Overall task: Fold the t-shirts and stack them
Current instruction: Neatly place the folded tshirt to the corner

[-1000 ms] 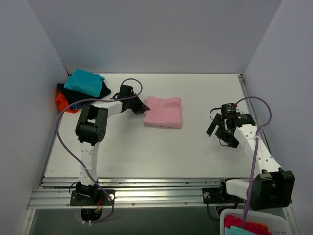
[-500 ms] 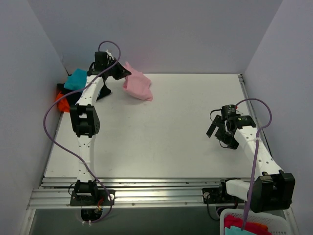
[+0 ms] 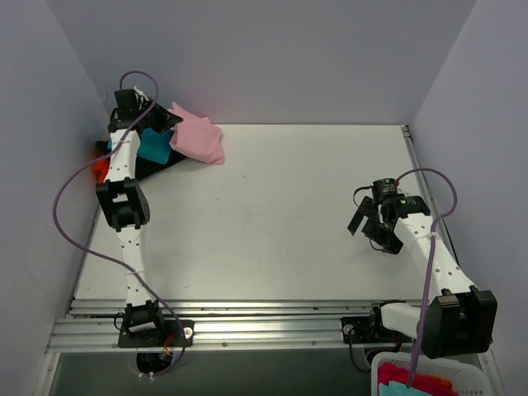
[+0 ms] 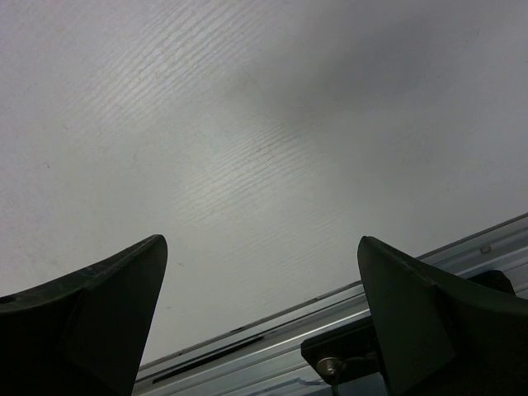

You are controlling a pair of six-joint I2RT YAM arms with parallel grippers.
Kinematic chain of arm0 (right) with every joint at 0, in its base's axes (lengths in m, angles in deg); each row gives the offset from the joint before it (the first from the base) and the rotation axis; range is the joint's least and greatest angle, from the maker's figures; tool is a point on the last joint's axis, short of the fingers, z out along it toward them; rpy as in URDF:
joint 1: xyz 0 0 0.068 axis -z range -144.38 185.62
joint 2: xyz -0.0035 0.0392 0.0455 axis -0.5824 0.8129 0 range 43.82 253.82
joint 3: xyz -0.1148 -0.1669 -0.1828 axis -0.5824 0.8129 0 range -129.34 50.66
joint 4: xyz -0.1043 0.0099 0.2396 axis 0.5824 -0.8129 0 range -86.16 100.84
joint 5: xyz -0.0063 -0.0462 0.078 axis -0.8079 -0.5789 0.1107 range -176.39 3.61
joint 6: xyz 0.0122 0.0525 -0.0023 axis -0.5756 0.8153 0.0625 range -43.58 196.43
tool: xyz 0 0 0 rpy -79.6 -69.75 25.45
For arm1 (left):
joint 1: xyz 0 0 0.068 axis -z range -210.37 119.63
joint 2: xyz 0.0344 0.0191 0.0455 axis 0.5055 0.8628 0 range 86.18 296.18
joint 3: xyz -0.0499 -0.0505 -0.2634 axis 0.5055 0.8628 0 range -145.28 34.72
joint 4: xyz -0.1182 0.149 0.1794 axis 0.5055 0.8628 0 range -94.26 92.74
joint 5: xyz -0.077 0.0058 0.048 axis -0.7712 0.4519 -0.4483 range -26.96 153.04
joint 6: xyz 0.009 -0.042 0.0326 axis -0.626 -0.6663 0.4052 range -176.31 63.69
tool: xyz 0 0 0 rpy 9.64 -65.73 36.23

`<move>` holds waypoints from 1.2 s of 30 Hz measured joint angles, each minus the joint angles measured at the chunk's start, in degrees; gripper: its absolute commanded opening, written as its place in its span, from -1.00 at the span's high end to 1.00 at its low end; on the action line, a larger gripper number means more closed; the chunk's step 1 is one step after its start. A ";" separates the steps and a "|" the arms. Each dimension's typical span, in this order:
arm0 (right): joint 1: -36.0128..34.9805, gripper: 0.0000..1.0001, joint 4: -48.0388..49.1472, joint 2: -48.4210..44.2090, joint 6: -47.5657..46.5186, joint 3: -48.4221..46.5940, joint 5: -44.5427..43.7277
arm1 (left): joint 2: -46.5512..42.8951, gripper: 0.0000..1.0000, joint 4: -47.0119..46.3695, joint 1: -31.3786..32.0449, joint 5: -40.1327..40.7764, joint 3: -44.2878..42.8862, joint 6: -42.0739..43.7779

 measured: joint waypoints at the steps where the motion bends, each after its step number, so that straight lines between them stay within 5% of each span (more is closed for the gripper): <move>1: -0.07 -0.90 0.00 0.00 -0.02 0.07 0.00 | 0.00 0.95 -0.17 -1.20 -0.15 -0.24 -0.22; 12: -6.47 -0.90 0.00 2.16 0.52 0.42 -1.46 | -0.26 0.95 -7.65 -18.10 -5.84 -2.91 -5.49; 19: -7.76 -0.91 -0.02 3.87 0.66 0.39 -2.23 | -5.05 0.95 -7.91 -19.98 -9.84 5.51 -3.43; 24: -7.76 -0.91 0.00 3.98 0.66 0.39 -2.36 | -12.37 0.93 -7.04 -21.64 -7.23 19.12 0.81; 26: -7.93 -0.91 -0.04 3.89 0.68 0.39 -2.36 | -15.98 0.62 -5.95 -22.27 -4.17 25.20 2.19; 29: -8.02 -0.91 -0.35 3.23 0.79 0.42 -2.38 | -18.99 -0.38 -2.40 -22.88 0.98 28.98 4.07; 30: -8.02 -0.91 -0.59 2.64 0.92 0.42 -2.36 | -19.21 -0.57 -1.25 -23.02 2.38 28.96 4.48; 36: -8.04 -0.91 -1.31 -1.44 1.97 1.75 -2.34 | -18.78 -0.71 5.16 -23.45 7.28 26.21 6.38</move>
